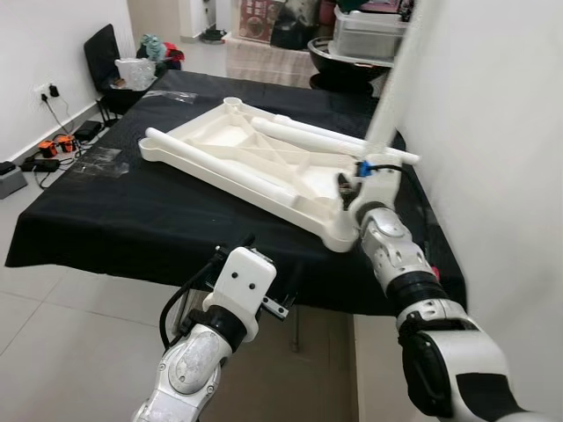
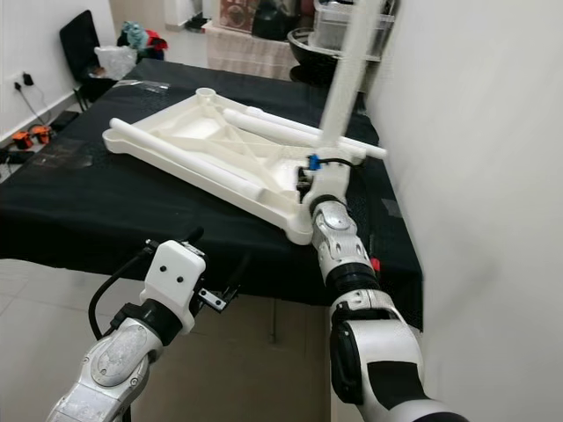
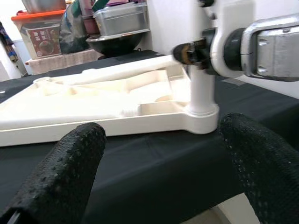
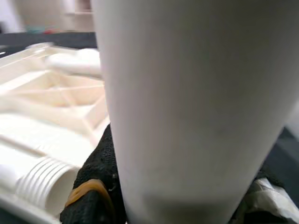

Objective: Building children table

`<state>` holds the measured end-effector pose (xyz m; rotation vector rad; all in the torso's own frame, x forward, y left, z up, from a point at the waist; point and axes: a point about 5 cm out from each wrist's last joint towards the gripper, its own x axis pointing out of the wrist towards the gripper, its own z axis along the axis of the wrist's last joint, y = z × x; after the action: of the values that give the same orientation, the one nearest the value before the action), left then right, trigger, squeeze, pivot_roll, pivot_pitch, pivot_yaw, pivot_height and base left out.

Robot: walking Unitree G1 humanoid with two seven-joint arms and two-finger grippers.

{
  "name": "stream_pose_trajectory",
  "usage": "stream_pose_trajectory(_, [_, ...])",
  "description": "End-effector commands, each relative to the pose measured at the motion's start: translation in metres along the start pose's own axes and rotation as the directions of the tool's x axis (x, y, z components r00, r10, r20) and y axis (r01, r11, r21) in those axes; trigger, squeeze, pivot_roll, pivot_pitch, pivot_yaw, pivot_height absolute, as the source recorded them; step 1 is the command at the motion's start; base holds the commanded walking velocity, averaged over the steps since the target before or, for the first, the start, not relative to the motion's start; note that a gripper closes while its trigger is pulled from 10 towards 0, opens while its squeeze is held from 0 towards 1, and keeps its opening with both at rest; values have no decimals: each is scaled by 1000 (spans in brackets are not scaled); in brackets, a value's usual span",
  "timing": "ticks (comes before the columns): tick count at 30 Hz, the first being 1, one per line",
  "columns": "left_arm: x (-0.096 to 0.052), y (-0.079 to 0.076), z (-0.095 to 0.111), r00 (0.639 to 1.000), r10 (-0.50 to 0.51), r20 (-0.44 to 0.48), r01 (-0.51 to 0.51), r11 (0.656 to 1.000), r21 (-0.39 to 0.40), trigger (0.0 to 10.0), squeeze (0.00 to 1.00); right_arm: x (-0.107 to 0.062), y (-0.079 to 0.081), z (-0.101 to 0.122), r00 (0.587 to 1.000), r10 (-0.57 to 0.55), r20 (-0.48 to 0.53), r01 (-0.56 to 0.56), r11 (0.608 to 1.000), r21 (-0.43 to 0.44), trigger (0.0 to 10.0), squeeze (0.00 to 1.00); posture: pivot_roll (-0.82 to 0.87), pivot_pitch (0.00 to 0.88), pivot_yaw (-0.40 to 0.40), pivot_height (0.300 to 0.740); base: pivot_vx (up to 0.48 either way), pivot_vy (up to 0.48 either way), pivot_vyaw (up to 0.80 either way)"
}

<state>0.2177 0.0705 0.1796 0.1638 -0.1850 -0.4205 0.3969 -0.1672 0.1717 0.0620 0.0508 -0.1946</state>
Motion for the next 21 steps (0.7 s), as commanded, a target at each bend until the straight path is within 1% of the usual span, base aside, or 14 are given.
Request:
stream_pose_trajectory(1, [1,-3,0,1000,-13,2,13,1000,0,10000,0,-2,-10,-2,995,-101,-4,101,995,-24,0,0,78,43,-116,740,0,0,0])
stream_pose_trajectory(4, [1,-3,0,1000,-13,3,13,1000,0,10000,0,-4,-6,1,990,-144,6,144,989,-21,0,0,79,44,-118,740,0,0,0])
stream_pose_trajectory(5, [1,-3,0,1000,-13,3,13,1000,-1,10000,0,-4,2,4,990,-137,9,138,990,-15,9059,0,76,48,-119,740,0,0,0])
stream_pose_trajectory(6, [1,-3,0,1000,-13,3,13,1000,-1,10000,0,-4,2,4,990,-137,9,138,990,-15,9059,0,76,48,-119,740,0,0,0])
stream_pose_trajectory(7, [1,-3,0,1000,-13,3,13,1000,-2,10000,0,-4,8,6,992,-128,11,128,992,-11,9059,0,73,51,-119,740,0,0,0])
stream_pose_trajectory(8, [1,-3,0,1000,-13,3,13,1000,-2,10000,0,-4,8,6,992,-128,11,128,992,-11,9059,0,73,51,-119,740,0,0,0])
stream_pose_trajectory(9, [1,-4,0,1000,-12,2,12,1000,-2,10000,0,-4,13,9,993,-115,15,115,993,-3,10000,0,69,55,-119,740,0,0,0])
stream_pose_trajectory(10, [2,-4,0,1000,-12,2,12,1000,-3,10000,0,-4,18,12,994,-103,35,104,995,-11,10000,0,54,58,-124,740,0,0,0])
stream_pose_trajectory(12, [2,-4,0,1000,-11,3,11,1000,-3,10000,0,-4,20,14,994,-99,49,100,995,-19,10000,0,54,58,-124,740,0,0,0])
stream_pose_trajectory(13, [2,-4,0,1000,-9,4,9,1000,-4,10000,0,-5,21,15,994,-93,57,95,995,-25,10000,1000,47,63,-125,740,0,0,0])
stream_pose_trajectory(21, [0,-4,-1,1000,-7,-3,7,1000,-8,10000,0,-9,20,18,992,-89,88,92,996,-21,10000,1000,47,70,-114,740,0,0,0])
